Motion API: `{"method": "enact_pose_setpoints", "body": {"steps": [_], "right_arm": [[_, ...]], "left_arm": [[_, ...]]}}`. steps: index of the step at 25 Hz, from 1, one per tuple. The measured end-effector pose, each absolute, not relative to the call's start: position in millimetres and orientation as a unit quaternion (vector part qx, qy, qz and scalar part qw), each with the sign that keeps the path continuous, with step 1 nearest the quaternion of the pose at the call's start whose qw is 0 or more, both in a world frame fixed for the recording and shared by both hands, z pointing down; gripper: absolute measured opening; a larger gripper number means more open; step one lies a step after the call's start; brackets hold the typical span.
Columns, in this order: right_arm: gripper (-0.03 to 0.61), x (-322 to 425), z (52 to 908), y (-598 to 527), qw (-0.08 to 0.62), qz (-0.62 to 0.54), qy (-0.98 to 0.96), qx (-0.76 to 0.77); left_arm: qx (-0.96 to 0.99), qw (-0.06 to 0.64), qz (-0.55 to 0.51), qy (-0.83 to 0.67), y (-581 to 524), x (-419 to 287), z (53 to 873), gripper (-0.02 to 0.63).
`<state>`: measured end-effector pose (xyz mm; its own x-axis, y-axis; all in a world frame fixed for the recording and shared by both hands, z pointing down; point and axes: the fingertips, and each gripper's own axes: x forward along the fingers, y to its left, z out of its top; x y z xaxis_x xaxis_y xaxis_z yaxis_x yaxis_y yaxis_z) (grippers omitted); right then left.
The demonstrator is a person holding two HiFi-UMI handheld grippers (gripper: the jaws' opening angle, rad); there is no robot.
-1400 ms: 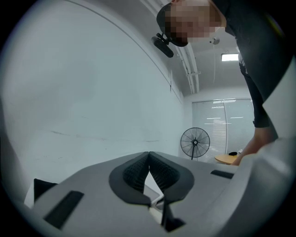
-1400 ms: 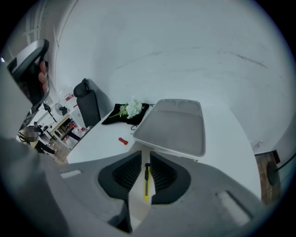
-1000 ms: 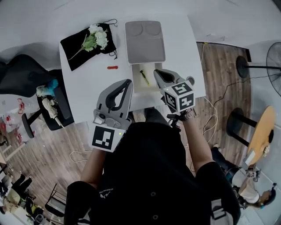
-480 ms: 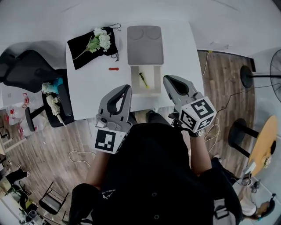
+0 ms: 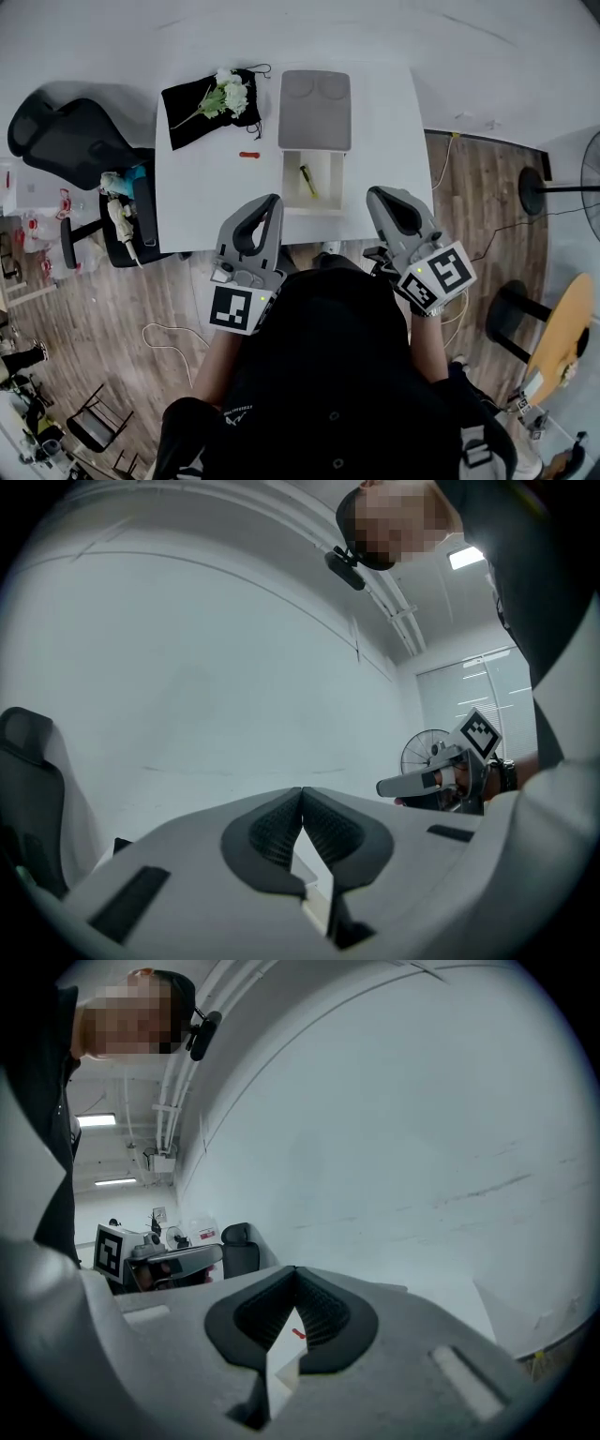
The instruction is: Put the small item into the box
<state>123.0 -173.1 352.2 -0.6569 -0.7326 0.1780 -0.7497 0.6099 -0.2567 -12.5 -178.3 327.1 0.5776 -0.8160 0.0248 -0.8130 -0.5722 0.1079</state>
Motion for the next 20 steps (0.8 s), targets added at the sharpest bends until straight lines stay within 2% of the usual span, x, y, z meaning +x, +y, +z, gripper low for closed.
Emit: {"method": "enact_pose_setpoints", "body": {"steps": [9,20], "right_arm": [[0.006,135,333,-160,0.001,0.136,-0.900,0.415],[0.006,175,259,-165,-0.019,0.054,-0.914,0.402]], "left_arm": [[0.877,0.015,-0.017,-0.479,-165,-4,310,0.005],[0.867,-0.051,-0.065,-0.491,-177,8,228,0.005]]}}
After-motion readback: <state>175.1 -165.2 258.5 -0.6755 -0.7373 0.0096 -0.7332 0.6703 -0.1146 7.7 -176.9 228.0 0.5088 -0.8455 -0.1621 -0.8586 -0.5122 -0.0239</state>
